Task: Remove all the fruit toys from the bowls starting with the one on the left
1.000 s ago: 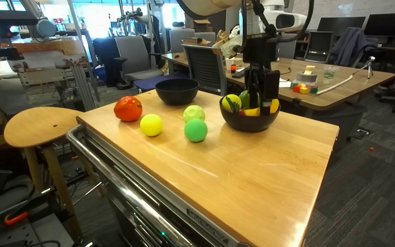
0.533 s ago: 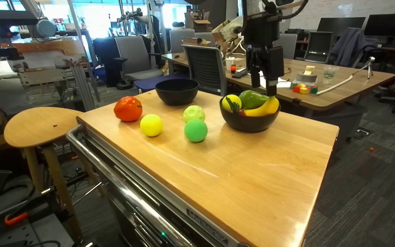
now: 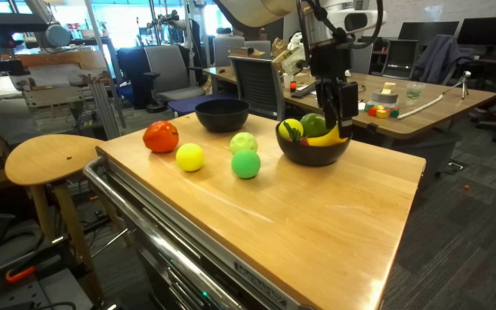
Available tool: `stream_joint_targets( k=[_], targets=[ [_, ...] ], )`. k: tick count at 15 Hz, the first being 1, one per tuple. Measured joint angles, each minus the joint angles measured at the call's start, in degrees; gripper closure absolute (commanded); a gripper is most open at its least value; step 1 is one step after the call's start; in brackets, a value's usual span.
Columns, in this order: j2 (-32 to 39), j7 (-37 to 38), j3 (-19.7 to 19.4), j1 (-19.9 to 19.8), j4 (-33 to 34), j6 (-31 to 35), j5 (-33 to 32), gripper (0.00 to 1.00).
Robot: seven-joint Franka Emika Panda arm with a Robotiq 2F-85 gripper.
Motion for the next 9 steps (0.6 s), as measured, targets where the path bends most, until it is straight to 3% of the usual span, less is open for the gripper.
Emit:
stream_joint_targets(
  k=[4, 9],
  targets=[
    [0.4, 1.3, -0.2, 0.0, 0.3, 1.3, -0.4, 0.83],
    [0.3, 1.6, -0.3, 0.1, 0.6, 2.2, -0.4, 0.88]
  ],
)
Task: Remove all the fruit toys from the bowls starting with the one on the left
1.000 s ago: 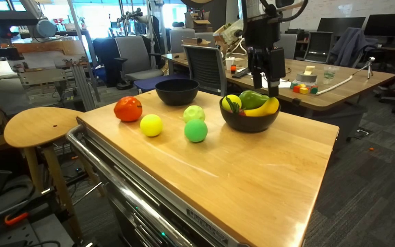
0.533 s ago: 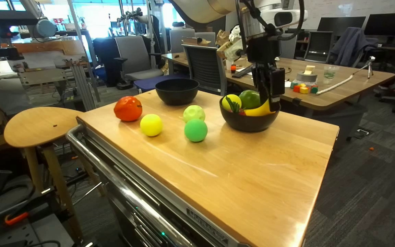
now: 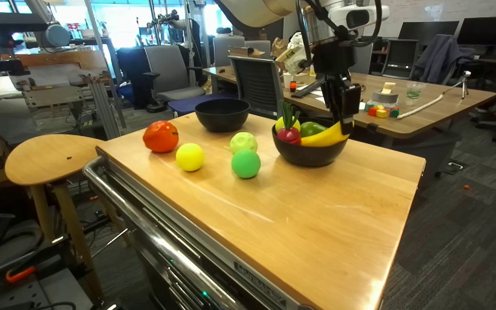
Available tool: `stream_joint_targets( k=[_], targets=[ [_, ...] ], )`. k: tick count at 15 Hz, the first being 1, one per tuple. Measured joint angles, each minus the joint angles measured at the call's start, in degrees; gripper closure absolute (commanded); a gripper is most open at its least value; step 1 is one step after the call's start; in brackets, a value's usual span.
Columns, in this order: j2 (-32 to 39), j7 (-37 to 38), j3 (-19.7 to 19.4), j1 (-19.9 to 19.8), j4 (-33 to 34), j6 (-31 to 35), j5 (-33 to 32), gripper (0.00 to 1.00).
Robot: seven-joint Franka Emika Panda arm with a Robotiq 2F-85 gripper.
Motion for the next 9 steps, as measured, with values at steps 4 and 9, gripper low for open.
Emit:
stream_joint_targets(
  k=[4, 9],
  targets=[
    [-2.0, -0.2, 0.0, 0.6, -1.4, 2.4, -0.4, 0.89],
    [-9.2, 0.0, -0.3, 1.2, -6.9, 10.7, -3.7, 0.89]
  ],
)
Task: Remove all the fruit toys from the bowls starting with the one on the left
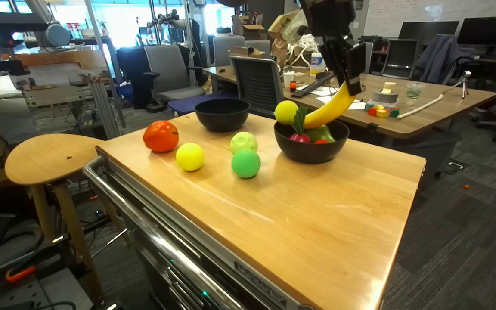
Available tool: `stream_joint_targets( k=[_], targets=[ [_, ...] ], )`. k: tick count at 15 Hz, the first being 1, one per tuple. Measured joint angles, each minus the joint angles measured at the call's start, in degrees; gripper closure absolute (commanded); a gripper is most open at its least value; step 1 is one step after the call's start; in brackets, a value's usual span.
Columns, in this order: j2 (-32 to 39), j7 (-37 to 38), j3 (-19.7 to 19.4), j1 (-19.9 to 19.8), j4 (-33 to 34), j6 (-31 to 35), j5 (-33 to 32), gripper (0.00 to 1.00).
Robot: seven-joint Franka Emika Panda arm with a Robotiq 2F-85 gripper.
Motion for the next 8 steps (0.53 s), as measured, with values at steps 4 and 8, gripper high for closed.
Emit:
stream_joint_targets(
  k=[4, 8],
  targets=[
    [-8.3, 0.0, -1.3, -0.8, -6.5, 6.2, -0.1, 0.89],
    [-15.8, 0.0, -2.4, -3.9, -14.9, 10.4, -0.5, 0.89]
  ],
)
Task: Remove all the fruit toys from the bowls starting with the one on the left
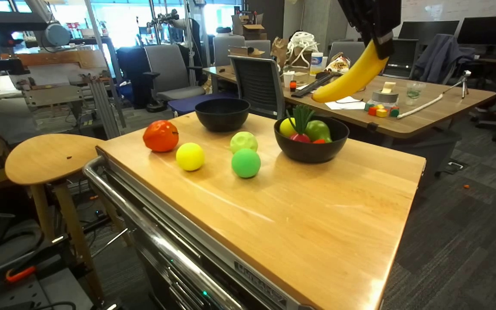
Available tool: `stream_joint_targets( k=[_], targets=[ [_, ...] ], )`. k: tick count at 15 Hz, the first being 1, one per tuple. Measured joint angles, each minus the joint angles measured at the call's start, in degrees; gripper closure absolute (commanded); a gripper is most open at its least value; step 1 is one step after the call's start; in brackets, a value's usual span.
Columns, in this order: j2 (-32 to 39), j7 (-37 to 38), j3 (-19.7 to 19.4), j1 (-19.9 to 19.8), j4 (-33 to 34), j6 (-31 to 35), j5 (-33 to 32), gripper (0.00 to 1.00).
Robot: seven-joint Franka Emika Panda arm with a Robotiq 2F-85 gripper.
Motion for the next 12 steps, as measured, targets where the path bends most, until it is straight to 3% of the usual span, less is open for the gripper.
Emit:
stream_joint_targets(
  k=[6, 12],
  targets=[
    [-5.1, -0.5, -1.2, -7.5, -13.9, 7.4, -1.5, 0.89],
    [-5.5, -2.7, -1.5, -11.4, -19.8, 9.2, -0.5, 0.89]
  ],
)
